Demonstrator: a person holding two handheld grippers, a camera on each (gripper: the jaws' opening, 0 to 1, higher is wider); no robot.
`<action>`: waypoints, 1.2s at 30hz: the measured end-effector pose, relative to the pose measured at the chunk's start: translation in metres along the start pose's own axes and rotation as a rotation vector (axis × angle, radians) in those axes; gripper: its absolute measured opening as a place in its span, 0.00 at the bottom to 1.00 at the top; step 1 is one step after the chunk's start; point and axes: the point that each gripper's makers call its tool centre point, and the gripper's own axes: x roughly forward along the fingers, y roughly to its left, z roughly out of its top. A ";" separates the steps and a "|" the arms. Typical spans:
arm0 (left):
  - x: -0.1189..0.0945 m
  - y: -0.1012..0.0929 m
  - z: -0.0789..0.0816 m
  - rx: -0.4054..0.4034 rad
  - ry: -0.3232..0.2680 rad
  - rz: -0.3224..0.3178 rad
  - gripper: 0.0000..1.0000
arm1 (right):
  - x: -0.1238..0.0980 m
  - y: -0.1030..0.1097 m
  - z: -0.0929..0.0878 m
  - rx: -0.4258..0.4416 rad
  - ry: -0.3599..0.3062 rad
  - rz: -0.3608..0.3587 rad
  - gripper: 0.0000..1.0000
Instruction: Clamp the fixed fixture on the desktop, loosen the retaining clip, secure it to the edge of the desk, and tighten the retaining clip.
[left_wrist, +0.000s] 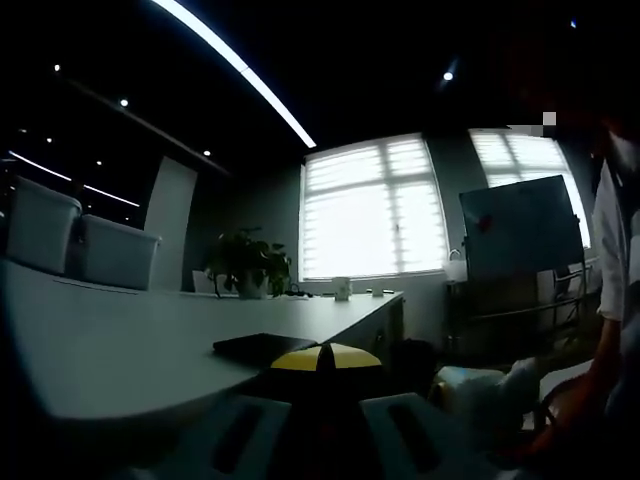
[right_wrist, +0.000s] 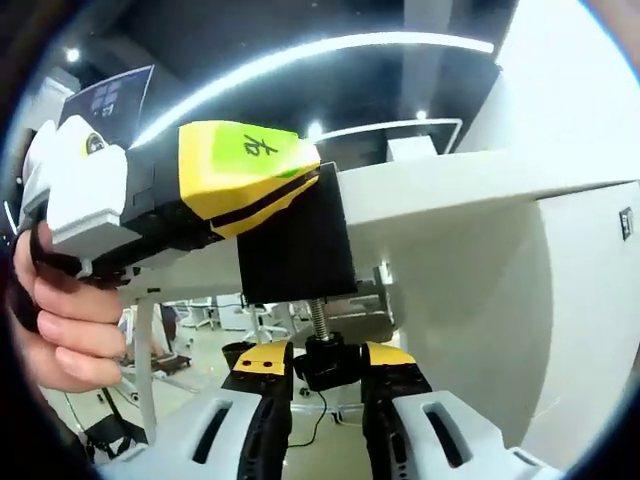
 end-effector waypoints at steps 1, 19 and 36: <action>0.000 0.000 0.000 -0.002 -0.001 0.000 0.01 | 0.000 0.001 0.000 0.000 -0.003 0.021 0.25; -0.004 0.001 -0.001 -0.004 0.014 -0.005 0.01 | -0.002 0.013 -0.003 0.032 0.062 0.460 0.24; -0.004 0.000 -0.002 0.003 0.025 -0.005 0.01 | -0.021 0.003 -0.008 -0.033 0.035 0.251 0.41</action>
